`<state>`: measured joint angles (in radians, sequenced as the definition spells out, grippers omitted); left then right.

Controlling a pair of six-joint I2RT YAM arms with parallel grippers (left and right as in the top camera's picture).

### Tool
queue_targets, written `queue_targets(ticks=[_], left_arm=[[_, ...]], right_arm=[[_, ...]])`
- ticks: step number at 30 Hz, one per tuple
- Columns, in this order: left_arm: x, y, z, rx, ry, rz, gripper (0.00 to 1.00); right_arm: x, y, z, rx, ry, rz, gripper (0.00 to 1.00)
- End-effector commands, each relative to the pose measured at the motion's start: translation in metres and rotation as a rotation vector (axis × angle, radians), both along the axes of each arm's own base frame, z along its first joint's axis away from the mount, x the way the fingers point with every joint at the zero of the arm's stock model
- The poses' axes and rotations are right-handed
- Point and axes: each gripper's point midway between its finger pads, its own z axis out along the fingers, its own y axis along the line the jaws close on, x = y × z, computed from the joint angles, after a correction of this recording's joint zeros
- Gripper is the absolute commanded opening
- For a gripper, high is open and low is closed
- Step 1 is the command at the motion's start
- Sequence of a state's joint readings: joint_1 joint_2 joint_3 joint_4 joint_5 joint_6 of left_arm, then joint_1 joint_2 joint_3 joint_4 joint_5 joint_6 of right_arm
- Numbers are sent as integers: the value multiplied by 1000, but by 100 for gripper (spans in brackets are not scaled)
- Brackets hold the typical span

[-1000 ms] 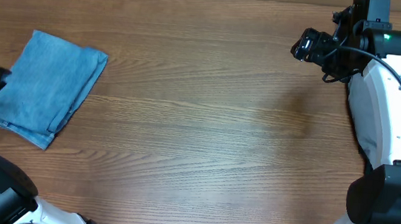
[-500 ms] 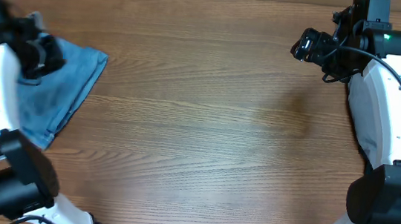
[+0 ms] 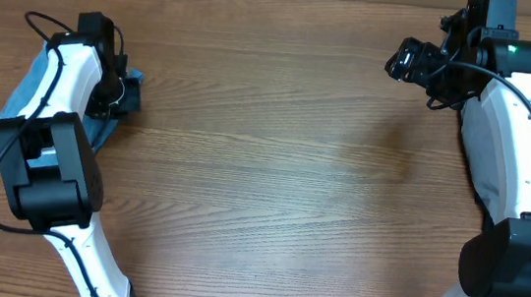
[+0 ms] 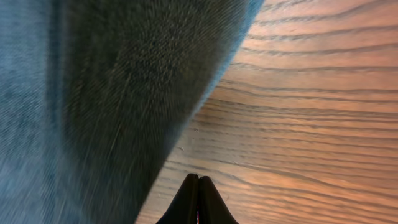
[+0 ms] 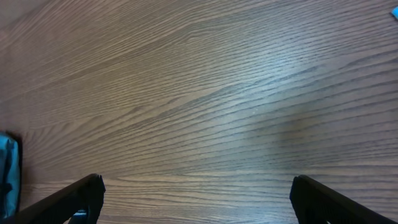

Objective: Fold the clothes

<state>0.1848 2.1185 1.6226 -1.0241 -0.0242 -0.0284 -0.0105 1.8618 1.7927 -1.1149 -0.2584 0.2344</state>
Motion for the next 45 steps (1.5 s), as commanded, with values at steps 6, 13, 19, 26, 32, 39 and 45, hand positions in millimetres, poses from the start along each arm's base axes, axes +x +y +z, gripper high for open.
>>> queue_targets(ticks=[6, 13, 19, 26, 32, 39, 45], left_arm=[[3, 43, -15, 229, 30, -8, 4], [37, 52, -10, 260, -111, -5, 5], [46, 74, -7, 277, -166, 44, 5], [50, 90, -7, 160, -231, 97, 10], [71, 68, 44, -13, -313, 70, 12], [44, 53, 60, -35, -180, 73, 5], [-6, 41, -7, -103, -8, 105, 4]], right_arm=[[1, 0, 2, 1, -12, 5, 100], [1, 0, 2, 1, -12, 5, 100], [1, 0, 2, 1, -12, 5, 100], [1, 0, 2, 1, -12, 6, 100], [1, 0, 2, 1, -12, 5, 100], [1, 0, 2, 1, -12, 5, 100], [1, 0, 2, 1, -12, 6, 100]])
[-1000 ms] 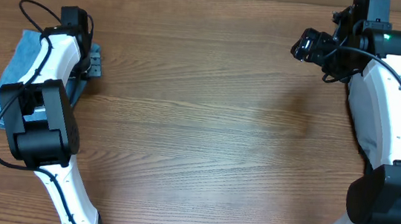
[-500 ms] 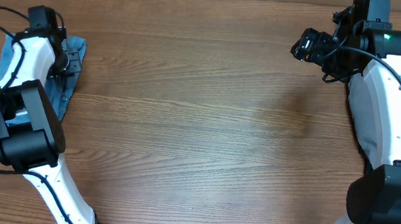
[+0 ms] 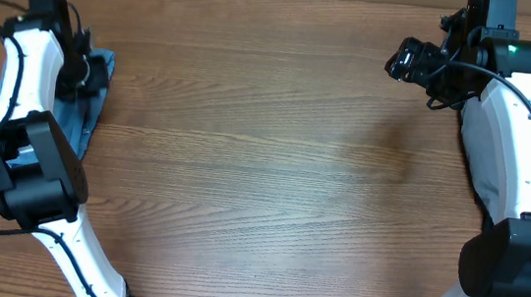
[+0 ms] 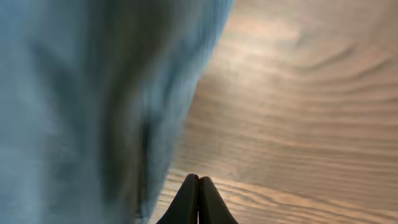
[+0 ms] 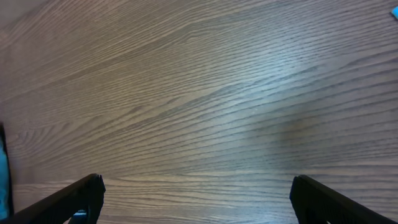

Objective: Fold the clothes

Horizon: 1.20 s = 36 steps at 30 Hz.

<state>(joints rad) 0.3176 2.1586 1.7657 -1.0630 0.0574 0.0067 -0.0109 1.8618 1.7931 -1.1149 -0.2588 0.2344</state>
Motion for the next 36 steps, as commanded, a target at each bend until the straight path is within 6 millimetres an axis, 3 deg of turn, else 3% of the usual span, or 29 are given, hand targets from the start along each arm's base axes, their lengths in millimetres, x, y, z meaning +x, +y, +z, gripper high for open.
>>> queue_targets(ticks=[1, 5, 8, 14, 20, 31, 34, 36], left_arm=[[-29, -9, -36, -47, 85, 10, 4], [-40, -10, -56, -39, 101, 13, 4], [-47, 4, -64, 46, 124, 18, 4], [-50, 29, -62, 192, 156, -65, 4], [-42, 36, -61, 213, 125, -114, 4], [-55, 71, -59, 251, 142, -55, 4], [-53, 69, -60, 229, 128, -52, 4], [-44, 56, -59, 160, 86, -63, 4]], right_arm=[[1, 0, 2, 1, -11, 6, 100], [1, 0, 2, 1, -11, 6, 100], [1, 0, 2, 1, -11, 6, 100], [1, 0, 2, 1, -11, 6, 100], [1, 0, 2, 1, -11, 6, 100], [1, 0, 2, 1, -12, 6, 100], [1, 0, 2, 1, -11, 6, 100], [1, 0, 2, 1, -11, 6, 100]])
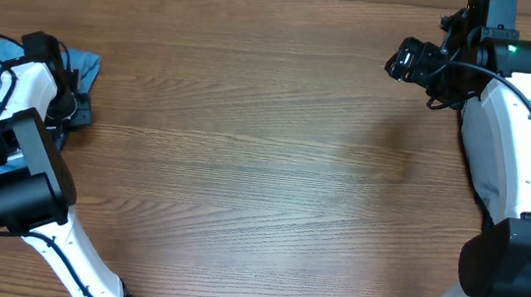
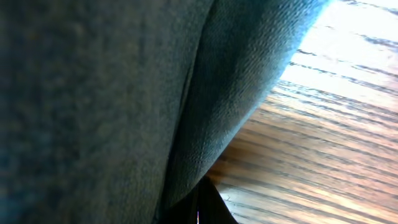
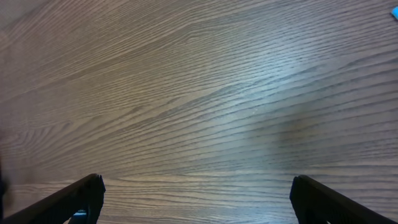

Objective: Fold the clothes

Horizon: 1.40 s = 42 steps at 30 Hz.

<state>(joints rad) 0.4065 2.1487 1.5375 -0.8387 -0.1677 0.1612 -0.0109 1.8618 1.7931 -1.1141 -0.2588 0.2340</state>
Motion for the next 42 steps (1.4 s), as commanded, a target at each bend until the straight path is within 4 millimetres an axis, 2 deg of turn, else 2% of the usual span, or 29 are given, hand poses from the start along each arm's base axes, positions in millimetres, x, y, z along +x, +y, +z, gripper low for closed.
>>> queue_targets(ticks=[1, 5, 8, 10, 13, 15, 17, 18, 19, 22, 28, 30, 32, 42], left_arm=[[5, -19, -5, -109, -22, -33, 4], [41, -55, 36, -257, -120, -131, 4], [62, -58, 76, -271, -185, -108, 4], [76, -52, 98, -254, -243, -73, 4], [75, -47, 99, -228, -240, -29, 9], [65, -23, 97, -162, -228, 211, 10], [60, -13, 97, -179, -244, 389, 9], [58, -9, 97, -191, -255, 488, 4], [58, -5, 98, -203, -273, 553, 4], [67, 6, 102, -213, -332, 573, 4], [68, 27, 105, -190, -376, 577, 4], [65, 36, 104, -134, -371, 580, 4], [62, 43, 98, -86, -353, 586, 4], [60, 51, 63, -83, -287, 542, 4]], right_arm=[[1, 0, 2, 1, -10, 5, 100], [1, 0, 2, 1, -10, 5, 100], [1, 0, 2, 1, -10, 6, 100], [1, 0, 2, 1, -10, 5, 100], [1, 0, 2, 1, -10, 6, 100], [1, 0, 2, 1, -10, 5, 100], [1, 0, 2, 1, -10, 5, 100], [1, 0, 2, 1, -10, 6, 100], [1, 0, 2, 1, -10, 6, 100], [1, 0, 2, 1, -10, 5, 100], [1, 0, 2, 1, -10, 5, 100], [1, 0, 2, 1, -10, 6, 100], [1, 0, 2, 1, -10, 5, 100], [1, 0, 2, 1, -10, 5, 100]])
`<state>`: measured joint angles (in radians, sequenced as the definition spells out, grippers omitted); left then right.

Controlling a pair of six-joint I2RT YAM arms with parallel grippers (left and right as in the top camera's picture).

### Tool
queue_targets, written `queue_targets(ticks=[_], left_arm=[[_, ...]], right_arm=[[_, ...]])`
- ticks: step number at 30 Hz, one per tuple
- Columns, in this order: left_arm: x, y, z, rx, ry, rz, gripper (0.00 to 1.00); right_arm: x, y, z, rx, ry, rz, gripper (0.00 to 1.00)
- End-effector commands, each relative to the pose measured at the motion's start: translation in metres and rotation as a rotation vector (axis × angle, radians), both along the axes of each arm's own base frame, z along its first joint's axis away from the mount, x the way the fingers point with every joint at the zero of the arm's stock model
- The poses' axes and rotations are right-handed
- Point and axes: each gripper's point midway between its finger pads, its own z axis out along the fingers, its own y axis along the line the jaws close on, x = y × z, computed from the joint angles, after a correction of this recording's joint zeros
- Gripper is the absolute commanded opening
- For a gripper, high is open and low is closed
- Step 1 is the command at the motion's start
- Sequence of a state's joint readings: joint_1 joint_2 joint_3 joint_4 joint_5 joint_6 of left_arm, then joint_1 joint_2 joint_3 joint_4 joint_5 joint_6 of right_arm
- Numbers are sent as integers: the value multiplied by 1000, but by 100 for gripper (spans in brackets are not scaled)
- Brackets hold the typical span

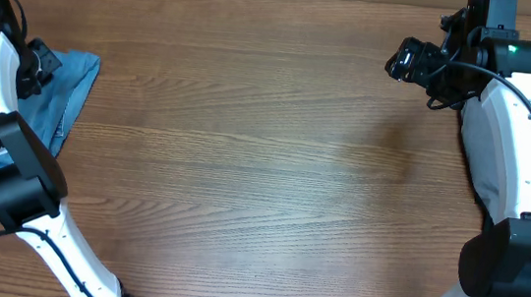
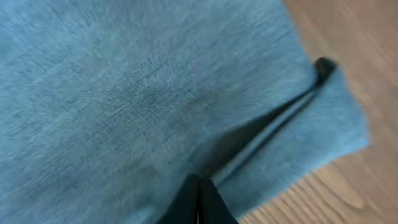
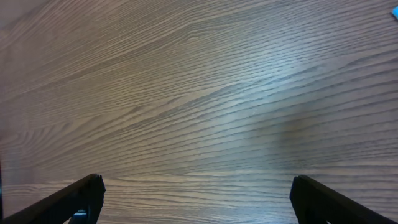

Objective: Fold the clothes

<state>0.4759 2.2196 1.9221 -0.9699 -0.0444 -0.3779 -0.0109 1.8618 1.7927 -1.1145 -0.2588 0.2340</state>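
Note:
A blue cloth (image 1: 66,88) lies at the table's far left edge, one corner pointing right. In the left wrist view the blue cloth (image 2: 124,93) fills most of the frame, and a crease in it runs down to my left gripper (image 2: 199,190). That gripper's jaws are pressed together at the cloth. Overhead, the left gripper (image 1: 37,63) sits at the cloth's upper left side. My right gripper (image 1: 400,61) hangs at the back right. The right gripper (image 3: 196,196) stands open above bare wood, holding nothing.
The wooden table (image 1: 263,168) stretches between the arms. A grey garment (image 1: 487,162) lies under the right arm at the right edge, with something white beside it. A blue scrap (image 3: 394,14) shows at the right wrist view's top corner.
My left arm has swung further left and back, with its gripper still shut. The blue cloth now lies spread to the right of the arm instead of bunched around it. The right arm has not moved.
My left gripper was shut at the blue cloth near the left edge. At each later moment arm and cloth stood further left, the cloth hanging close to the wrist camera. Now the cloth lies flatter at the far left edge. The right gripper stayed open and still.

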Motion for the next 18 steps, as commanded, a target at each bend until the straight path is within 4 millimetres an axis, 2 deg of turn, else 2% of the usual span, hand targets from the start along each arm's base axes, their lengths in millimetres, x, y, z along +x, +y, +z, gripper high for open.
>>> queue_targets(ticks=[1, 12, 18], left_arm=[[-3, 9, -12, 22, 36, -34, 4], [-4, 3, -18, 3, 45, -52, 4], [-9, -9, -40, -54, 46, -71, 4]], right_arm=[[1, 0, 2, 1, -11, 5, 100], [1, 0, 2, 1, -11, 5, 100], [1, 0, 2, 1, -11, 5, 100]])
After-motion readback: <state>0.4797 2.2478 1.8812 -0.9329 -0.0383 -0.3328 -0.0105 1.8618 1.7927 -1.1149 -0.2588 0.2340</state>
